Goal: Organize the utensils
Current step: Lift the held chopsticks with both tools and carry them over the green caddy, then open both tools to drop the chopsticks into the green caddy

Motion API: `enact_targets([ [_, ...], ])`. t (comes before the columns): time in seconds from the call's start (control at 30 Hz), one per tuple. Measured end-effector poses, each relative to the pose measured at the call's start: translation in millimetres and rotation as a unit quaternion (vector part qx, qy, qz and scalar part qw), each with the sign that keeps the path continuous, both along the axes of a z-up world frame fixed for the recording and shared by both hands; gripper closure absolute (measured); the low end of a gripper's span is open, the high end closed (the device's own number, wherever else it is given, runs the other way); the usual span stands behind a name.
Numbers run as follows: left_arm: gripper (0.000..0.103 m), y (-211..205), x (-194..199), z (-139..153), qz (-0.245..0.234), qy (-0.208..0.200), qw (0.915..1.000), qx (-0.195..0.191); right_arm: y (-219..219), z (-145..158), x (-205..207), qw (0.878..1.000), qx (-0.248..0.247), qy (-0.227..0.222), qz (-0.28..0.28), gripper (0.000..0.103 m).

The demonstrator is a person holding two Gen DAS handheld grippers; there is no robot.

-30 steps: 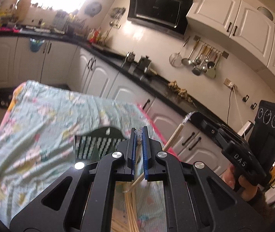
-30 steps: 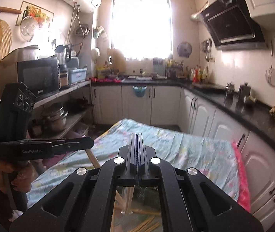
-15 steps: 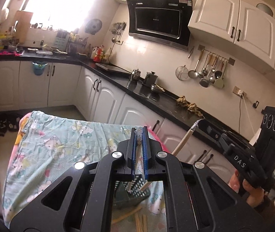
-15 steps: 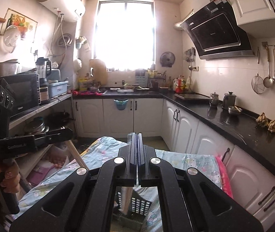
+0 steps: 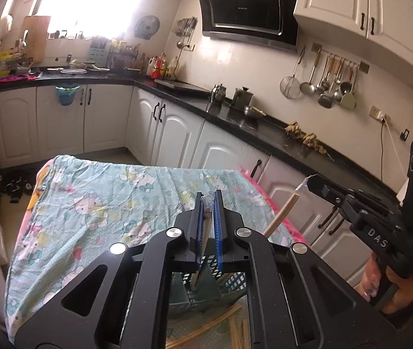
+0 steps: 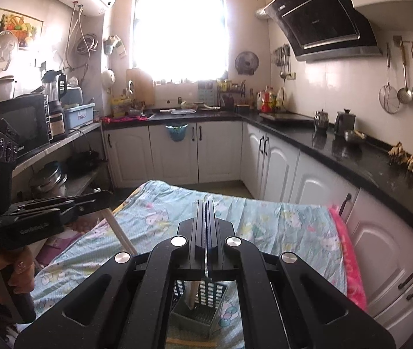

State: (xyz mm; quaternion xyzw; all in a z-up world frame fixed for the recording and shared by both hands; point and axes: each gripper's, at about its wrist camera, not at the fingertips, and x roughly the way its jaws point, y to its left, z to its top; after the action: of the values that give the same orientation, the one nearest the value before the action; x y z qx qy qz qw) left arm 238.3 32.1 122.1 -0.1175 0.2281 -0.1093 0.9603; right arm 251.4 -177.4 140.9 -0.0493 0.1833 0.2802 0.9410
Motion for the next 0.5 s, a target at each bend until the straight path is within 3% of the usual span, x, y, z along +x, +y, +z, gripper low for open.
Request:
enact_targets([
  [0.1,0.097,-1,2,-9,0.0,0.011,0.9999,0.003,2,-9,0,1.0,-0.003,0.01,-0.001,0.1],
  [0.13,0.093,-1,2,-11,0.0,0.013,0.9999,0.004,2,-12,0,1.0,-0.004,0.014,-0.002,0.098],
  [0.27,0.069,1,-3,-18,0.003,0.017,0.9998,0.007,0,-22,-4,1.0,-0.001,0.019,-0.005,0.073],
  [0.33,0.064,2,-7,-20,0.005,0.016,0.9998,0.009,-2,-25,-7,1.0,0.002,0.021,-0.006,0.069],
  [0.43,0.043,2,-15,-20,0.009,0.012,0.9998,0.012,-6,-28,-12,1.0,0.005,0.021,-0.007,0.06],
  [0.5,0.038,4,-21,-19,0.012,0.005,0.9998,0.012,-8,-27,-19,1.0,0.006,0.014,-0.007,0.055],
])
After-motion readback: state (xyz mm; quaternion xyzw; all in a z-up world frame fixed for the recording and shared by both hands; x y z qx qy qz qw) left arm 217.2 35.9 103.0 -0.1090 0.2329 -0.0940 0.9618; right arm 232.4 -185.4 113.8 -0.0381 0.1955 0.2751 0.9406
